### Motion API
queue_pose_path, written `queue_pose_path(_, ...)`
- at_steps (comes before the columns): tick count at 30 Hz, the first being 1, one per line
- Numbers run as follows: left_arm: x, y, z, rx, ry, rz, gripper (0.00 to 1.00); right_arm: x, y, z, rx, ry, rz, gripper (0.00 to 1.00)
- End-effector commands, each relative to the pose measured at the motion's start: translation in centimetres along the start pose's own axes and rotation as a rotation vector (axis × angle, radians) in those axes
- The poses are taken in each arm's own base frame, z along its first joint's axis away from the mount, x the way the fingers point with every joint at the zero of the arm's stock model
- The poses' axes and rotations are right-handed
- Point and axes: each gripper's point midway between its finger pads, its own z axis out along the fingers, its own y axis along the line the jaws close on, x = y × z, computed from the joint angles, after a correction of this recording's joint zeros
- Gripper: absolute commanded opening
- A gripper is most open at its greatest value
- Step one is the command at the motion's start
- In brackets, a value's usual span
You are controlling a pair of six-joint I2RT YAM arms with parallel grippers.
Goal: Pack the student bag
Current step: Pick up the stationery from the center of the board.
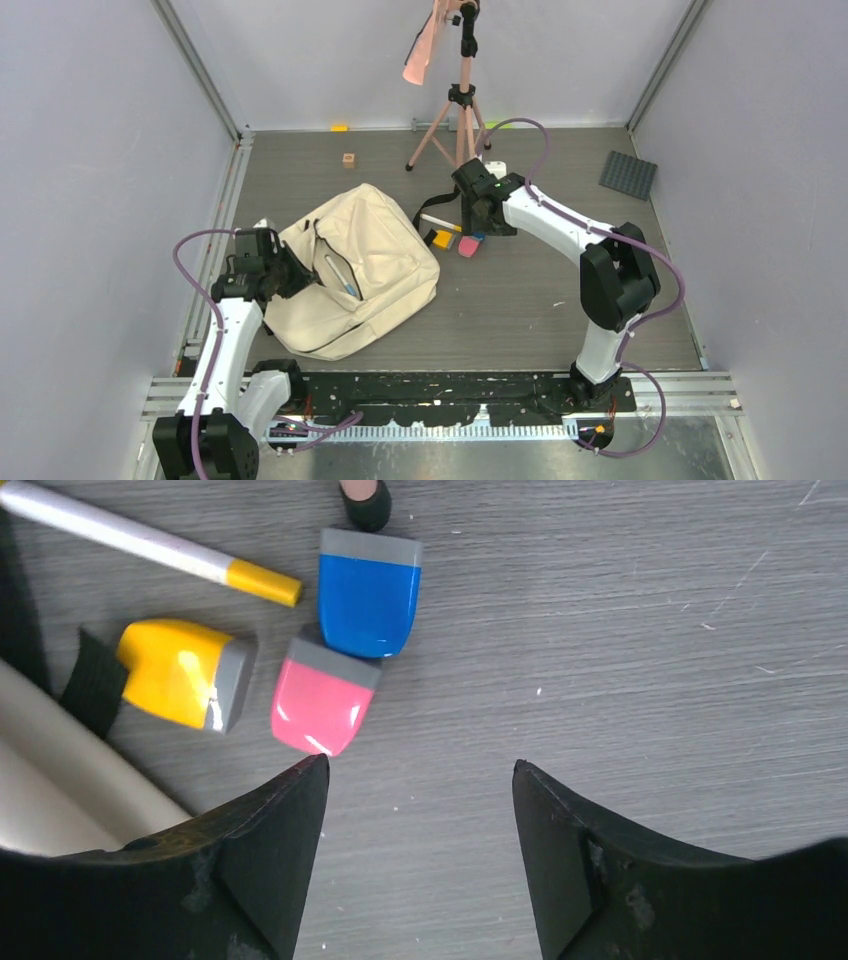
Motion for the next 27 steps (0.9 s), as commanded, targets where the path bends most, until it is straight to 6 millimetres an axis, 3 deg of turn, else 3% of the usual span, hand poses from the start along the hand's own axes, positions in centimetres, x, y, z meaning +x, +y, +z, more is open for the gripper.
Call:
queue_pose_path(1, -1.4, -0.5, -0.4, 0.003, -0.05, 0.004, 0.0, -0.9, 1.8, 2.4, -0.06, -0.001, 0.103, 0.74)
queue_pose_path(10, -1.4, -0.3, -0.5, -0.006, -0.05, 0.014, 0.0, -0.4, 4.8, 5.3, -0.11, 0.074, 0.193, 0.76)
queue_pose_path(11, -1.3, -0.3, -0.5, -0.007, -0.047, 0.013, 0.0, -0.1, 5.1, 5.7, -0.109, 0.087, 0.21, 0.83)
queue_pose_path(18, -1.2, 0.0, -0.6, -0.019, -0.042, 0.019, 0.0, 1.6, 4.0, 7.2, -0.02, 0.13, 0.222, 0.87)
queue_pose_path(22, -1.1, 0.2, -0.5, -0.025, -0.041, 0.02, 0.0, 1.9, 4.1, 7.4, -0.022, 0.137, 0.223, 0.81)
queue_pose_path(27, -1.1, 0.2, -0.3, -0.025, -0.04, 0.015, 0.0, 1.6, 4.4, 7.1, -0.05, 0.125, 0.231, 0.59)
